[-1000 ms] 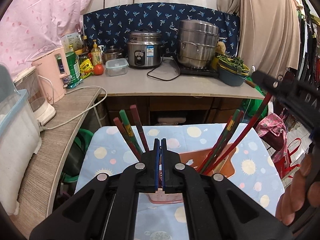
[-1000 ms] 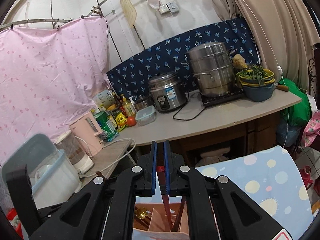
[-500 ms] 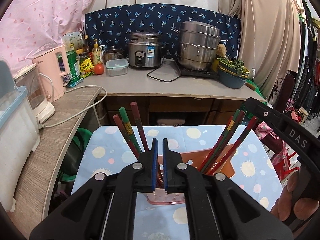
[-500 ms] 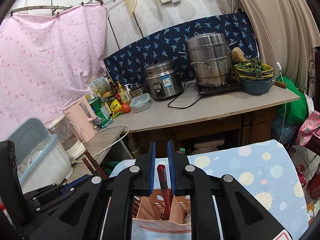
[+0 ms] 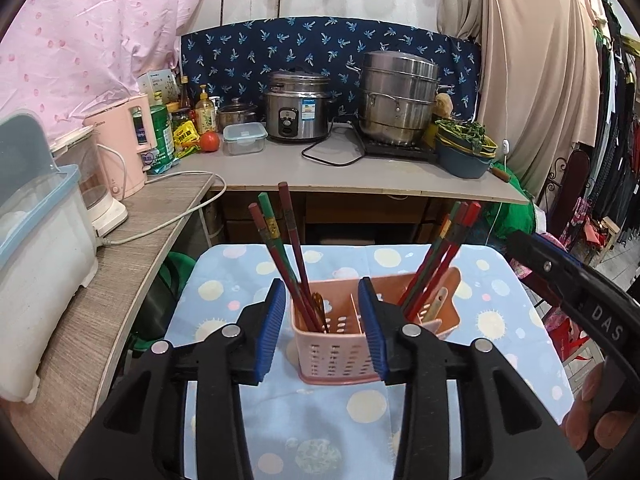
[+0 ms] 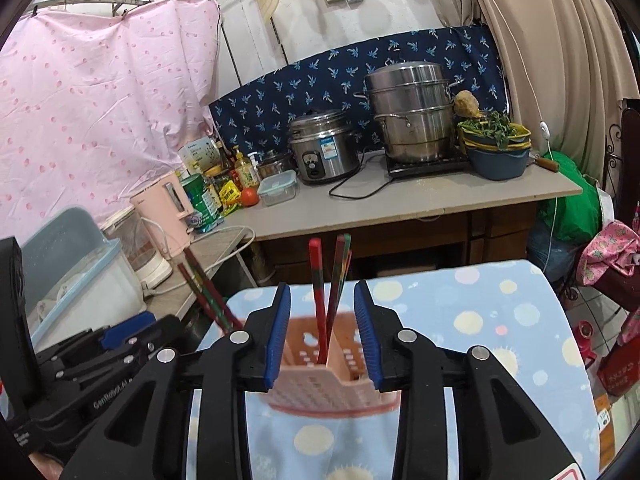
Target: Organize utensils
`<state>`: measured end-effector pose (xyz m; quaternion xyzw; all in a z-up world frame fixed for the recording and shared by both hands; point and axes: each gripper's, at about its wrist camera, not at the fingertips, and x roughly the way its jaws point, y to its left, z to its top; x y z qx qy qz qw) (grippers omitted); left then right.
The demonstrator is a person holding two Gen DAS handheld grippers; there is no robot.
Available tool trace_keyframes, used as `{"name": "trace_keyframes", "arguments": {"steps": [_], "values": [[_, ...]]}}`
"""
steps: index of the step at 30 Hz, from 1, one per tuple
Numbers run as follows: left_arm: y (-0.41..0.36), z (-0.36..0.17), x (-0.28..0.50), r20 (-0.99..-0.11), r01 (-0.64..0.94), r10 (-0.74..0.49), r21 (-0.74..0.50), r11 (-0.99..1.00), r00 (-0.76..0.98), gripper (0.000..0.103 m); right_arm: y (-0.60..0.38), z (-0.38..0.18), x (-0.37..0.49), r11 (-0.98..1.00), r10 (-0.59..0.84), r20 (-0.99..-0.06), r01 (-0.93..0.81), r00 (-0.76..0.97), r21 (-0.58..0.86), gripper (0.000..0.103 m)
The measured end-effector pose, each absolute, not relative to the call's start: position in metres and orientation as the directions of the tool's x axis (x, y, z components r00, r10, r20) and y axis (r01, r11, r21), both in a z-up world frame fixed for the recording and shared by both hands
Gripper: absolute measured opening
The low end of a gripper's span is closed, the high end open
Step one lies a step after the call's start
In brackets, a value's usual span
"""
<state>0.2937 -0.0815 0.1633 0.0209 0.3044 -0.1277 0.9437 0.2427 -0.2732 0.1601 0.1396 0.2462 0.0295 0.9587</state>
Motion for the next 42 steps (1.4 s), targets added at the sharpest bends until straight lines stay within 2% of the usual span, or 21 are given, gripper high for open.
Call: {"name": "trace_keyframes", "arguments": {"steps": [3, 4, 6, 15, 31, 37, 40, 42], "values": [[-0.082, 0.162, 0.28, -0.579, 0.253, -0.218, -0.02, 0.967, 0.786, 0.04, -0.269, 0.153, 0.226, 0.964, 0.119, -0.484, 0.017, 0.867, 0.267, 0.04], [-0.081, 0.161, 0.275, -0.579, 0.254, -0.218, -0.02, 0.967, 0.786, 0.046, -0.267, 0.15, 0.219, 0.966, 0.112, -0.491, 0.021, 0.864, 0.257, 0.042], [-0.08, 0.16, 0.264, -0.572, 0.254, -0.22, -0.02, 0.967, 0.79, 0.052, -0.262, 0.145, 0.207, 0.971, 0.102, -0.503, 0.024, 0.858, 0.238, 0.047], [-0.074, 0.149, 0.228, -0.59, 0.252, -0.219, -0.028, 0.967, 0.777, 0.052, -0.241, 0.133, 0.16, 0.991, 0.041, -0.529, 0.032, 0.847, 0.128, 0.049], [-0.063, 0.113, 0.183, -0.638, 0.23, -0.19, -0.02, 0.973, 0.746, 0.052, -0.223, 0.102, 0.111, 0.992, 0.001, -0.583, 0.07, 0.812, 0.1, 0.049], [-0.058, 0.1, 0.177, -0.66, 0.212, -0.177, -0.026, 0.977, 0.73, 0.053, -0.23, 0.092, 0.101, 0.99, -0.036, -0.587, 0.11, 0.809, 0.09, 0.059], [-0.058, 0.096, 0.174, -0.66, 0.197, -0.155, -0.011, 0.98, 0.735, 0.062, -0.234, 0.089, 0.099, 0.988, -0.059, -0.585, 0.131, 0.809, 0.08, 0.064], [-0.059, 0.093, 0.172, -0.658, 0.194, -0.145, 0.002, 0.981, 0.739, 0.062, -0.237, 0.087, 0.098, 0.987, -0.065, -0.59, 0.139, 0.805, 0.082, 0.065]]}}
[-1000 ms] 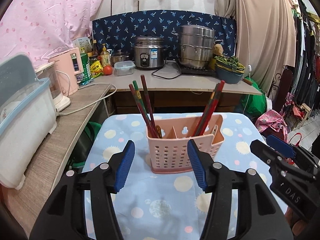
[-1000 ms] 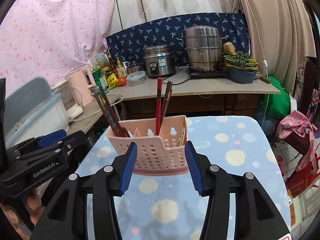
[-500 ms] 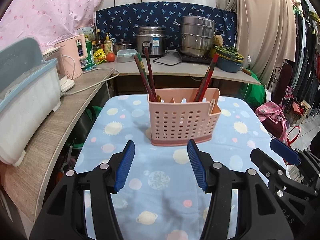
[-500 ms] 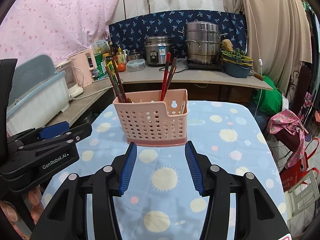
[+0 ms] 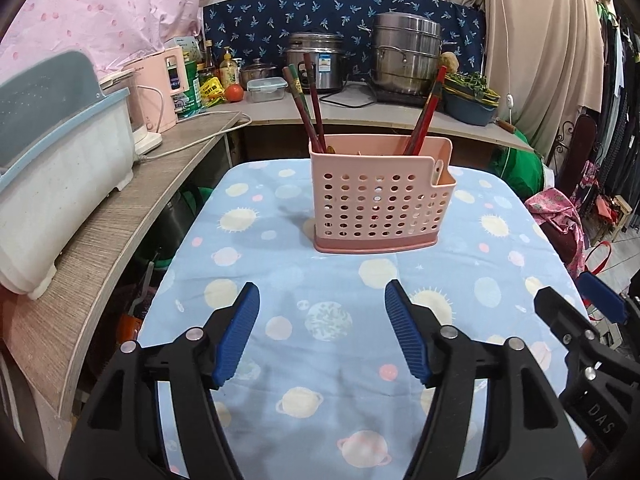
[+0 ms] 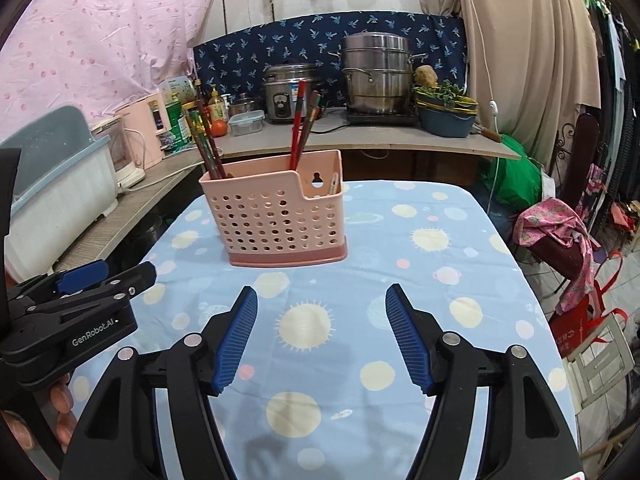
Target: Organize utensils
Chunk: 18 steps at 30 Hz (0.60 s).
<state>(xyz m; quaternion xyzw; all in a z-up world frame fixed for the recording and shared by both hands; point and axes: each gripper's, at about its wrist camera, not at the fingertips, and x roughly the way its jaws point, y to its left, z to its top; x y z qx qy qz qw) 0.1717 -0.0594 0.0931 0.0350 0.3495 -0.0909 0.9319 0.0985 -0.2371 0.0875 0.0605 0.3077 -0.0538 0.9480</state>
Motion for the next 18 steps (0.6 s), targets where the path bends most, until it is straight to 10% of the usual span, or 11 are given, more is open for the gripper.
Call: {"name": "trace_keyframes", "arguments": {"steps": [18], "values": [[-0.066, 0.085, 0.163, -0.642, 0.175, -0.093, 0.064, 0.983, 0.761, 0.085, -0.231, 0.073, 0.095, 0.986, -0.096, -0.607, 0.159, 0.789, 0.05, 0.086]]}}
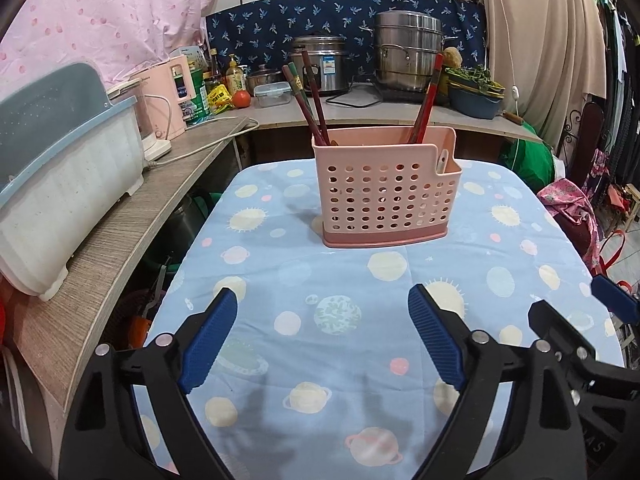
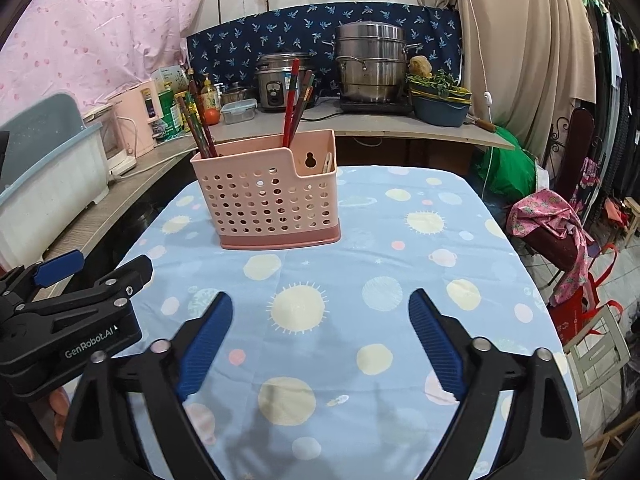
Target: Organize utensils
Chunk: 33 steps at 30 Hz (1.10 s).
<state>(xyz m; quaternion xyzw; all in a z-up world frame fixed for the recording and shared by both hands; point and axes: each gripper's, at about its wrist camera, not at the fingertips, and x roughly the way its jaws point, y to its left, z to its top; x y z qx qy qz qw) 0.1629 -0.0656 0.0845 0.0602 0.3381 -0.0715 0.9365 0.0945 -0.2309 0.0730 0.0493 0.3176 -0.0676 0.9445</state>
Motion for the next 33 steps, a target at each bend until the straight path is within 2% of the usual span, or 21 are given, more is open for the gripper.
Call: {"name": "trace_keyframes", "arguments": {"steps": [4, 7, 19, 25, 26, 33], "values": [[-0.067, 0.081, 0.162, -0.644, 0.174, -0.086, 0.074, 0.982, 0.76, 0.087, -0.23, 0.07, 0.096, 0.986, -0.099, -0.617, 0.162, 0.781, 0.046, 0.086], [-0.067, 0.079, 0.163, -0.649, 0.172, -0.083, 0.075, 0.982, 0.756, 0.088, -0.231, 0.068, 0.097, 0.985, -0.096, -0.628, 0.165, 0.772, 0.053, 0.09], [-0.063, 0.072, 0.165, -0.665, 0.161, -0.073, 0.072, 0.984, 0.743, 0.093, -0.227, 0.066, 0.1, 0.984, -0.114, -0.64, 0.175, 0.76, 0.033, 0.091], [-0.061, 0.07, 0.166, -0.669, 0.157, -0.069, 0.072, 0.985, 0.74, 0.094, -0.227, 0.063, 0.102, 0.984, -0.103, -0.652, 0.171, 0.751, 0.042, 0.092], [-0.061, 0.07, 0.166, -0.669, 0.156, -0.067, 0.074, 0.985, 0.741, 0.094, -0.227, 0.063, 0.102, 0.984, -0.105, -0.652, 0.172, 0.751, 0.04, 0.097], [-0.058, 0.069, 0.167, -0.665, 0.149, -0.056, 0.083, 0.985, 0.745, 0.094, -0.227, 0.062, 0.102, 0.982, -0.119, -0.645, 0.187, 0.754, 0.038, 0.097]]}}
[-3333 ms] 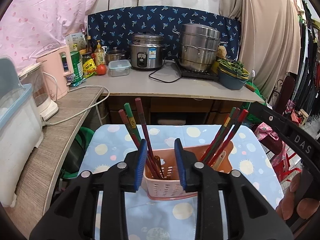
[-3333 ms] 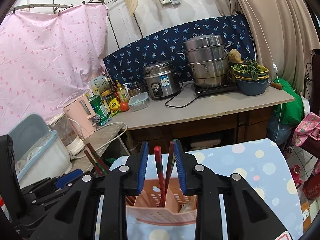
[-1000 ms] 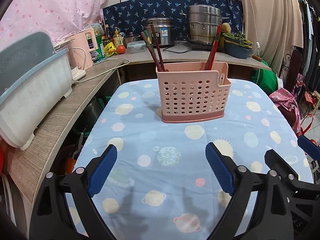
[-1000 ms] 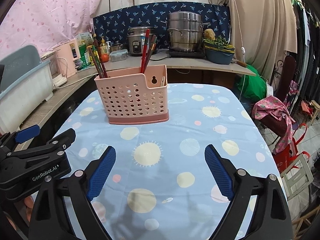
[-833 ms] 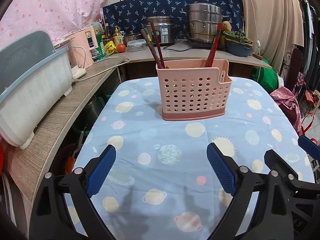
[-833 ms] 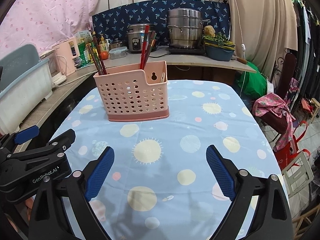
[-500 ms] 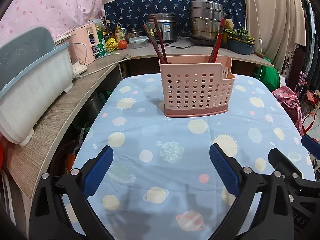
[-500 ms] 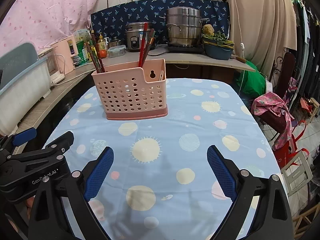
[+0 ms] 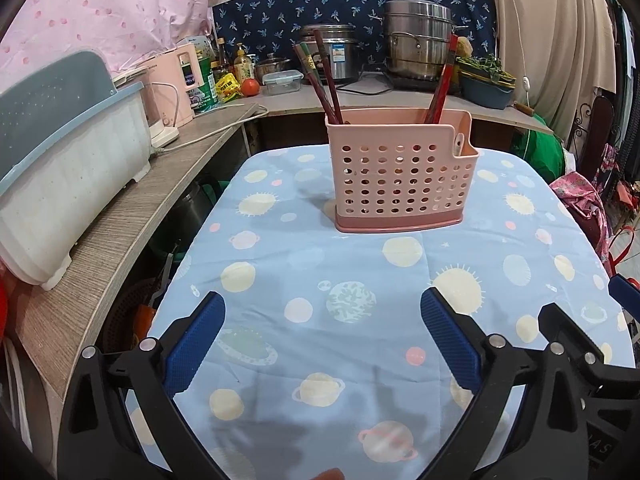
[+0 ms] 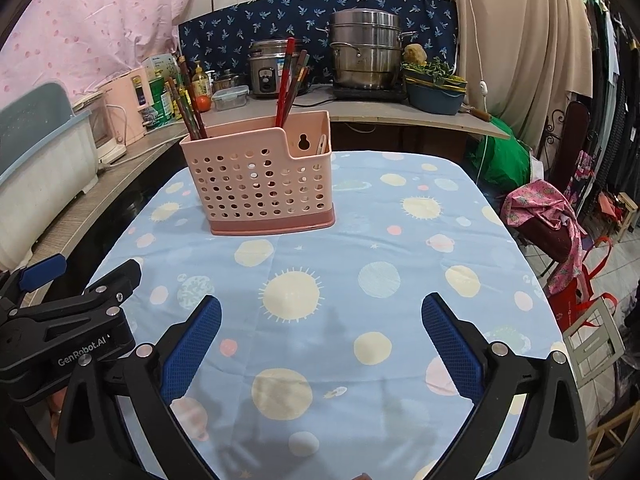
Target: Organize utensils
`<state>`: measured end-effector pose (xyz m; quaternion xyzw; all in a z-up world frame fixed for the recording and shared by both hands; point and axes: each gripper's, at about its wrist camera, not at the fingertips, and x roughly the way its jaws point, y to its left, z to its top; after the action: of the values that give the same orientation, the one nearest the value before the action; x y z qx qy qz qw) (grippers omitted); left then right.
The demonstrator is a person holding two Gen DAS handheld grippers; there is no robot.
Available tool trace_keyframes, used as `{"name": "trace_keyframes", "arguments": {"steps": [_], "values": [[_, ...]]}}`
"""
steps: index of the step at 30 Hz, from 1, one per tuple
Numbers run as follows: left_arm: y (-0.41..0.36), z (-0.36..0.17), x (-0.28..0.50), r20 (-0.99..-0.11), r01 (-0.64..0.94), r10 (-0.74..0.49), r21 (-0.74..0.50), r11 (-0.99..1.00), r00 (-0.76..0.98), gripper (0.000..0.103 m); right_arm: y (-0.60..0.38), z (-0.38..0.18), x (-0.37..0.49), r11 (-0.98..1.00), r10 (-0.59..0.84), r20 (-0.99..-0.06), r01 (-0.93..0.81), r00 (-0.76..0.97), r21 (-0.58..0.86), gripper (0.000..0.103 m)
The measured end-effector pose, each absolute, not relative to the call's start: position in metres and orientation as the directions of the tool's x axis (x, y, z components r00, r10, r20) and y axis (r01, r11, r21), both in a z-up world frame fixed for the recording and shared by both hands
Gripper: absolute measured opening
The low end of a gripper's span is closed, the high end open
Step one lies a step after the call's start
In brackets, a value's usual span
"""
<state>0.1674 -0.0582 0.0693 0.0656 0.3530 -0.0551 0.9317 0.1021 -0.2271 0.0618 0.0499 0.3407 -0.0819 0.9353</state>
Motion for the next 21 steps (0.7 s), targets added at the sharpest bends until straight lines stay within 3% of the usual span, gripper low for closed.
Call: {"name": "trace_keyframes", "arguments": {"steps": [21], "values": [[-0.0607, 0.0673, 0.1691, -0.66, 0.135, -0.032, 0.106, 0.985, 0.751, 0.094, -0.2255, 0.0582, 0.1046, 0.981, -0.123, -0.656, 0.19, 0.745, 0.032, 0.097]]}}
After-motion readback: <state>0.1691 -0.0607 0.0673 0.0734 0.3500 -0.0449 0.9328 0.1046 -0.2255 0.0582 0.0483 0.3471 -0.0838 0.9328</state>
